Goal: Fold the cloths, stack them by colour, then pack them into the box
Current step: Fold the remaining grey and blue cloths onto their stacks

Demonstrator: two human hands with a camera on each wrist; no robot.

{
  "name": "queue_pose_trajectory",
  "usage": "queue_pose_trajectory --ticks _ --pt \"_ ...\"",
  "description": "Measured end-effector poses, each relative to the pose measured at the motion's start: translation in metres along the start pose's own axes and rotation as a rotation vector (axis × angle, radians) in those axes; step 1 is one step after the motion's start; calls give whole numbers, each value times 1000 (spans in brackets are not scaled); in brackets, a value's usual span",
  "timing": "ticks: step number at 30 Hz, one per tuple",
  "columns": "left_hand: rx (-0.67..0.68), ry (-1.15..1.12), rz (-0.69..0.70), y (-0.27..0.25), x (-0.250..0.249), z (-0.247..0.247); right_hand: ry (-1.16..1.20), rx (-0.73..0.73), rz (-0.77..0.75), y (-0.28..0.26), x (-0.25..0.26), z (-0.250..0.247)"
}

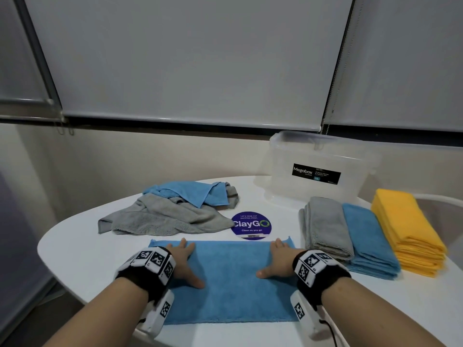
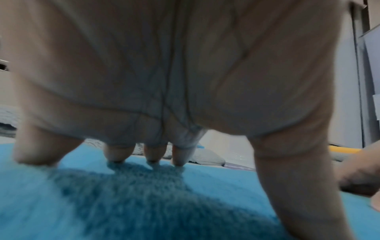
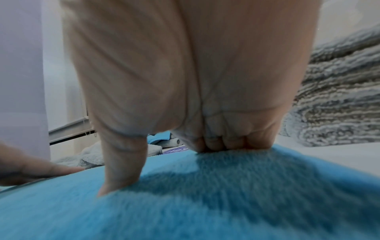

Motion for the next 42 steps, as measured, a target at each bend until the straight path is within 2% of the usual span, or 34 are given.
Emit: queue_pose_trajectory --ticks 10,15,18,21,24,26,32,36,42 --pt "-5 -20 -46 7 4 4 15 -13 4 -2 0 0" --pt "-56 -43 -139 -3 4 2 -30 -145 16 -20 2 -12" --pt "-141 -5 -73 -18 -22 2 -85 -175 -96 -23 14 -1" --pt "-166 29 46 -50 -62 7 -115 -164 -203 -27 48 22" --pt "-162 125 164 -66 -96 29 -108 -56 -251 -36 84 45" --pt "-124 151 161 -60 -98 48 -102 4 -239 -41 90 54" --pt "-148 52 25 -82 -45 46 -23 -3 -85 -72 43 45" --pt "-200 -145 -43 -63 9 46 9 -56 -85 -89 11 32" --pt "-258 -261 -63 -52 46 28 -127 -156 -22 -87 0 11"
Point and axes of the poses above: each hand's wrist, its own y-axis towards the middle knuckle, its own z-axis out of the palm, x = y × z, the point moved 7 cm from there along y, towards the middle knuckle, and after that the axes turned 12 degrees about -z, right-handed, at the moved point
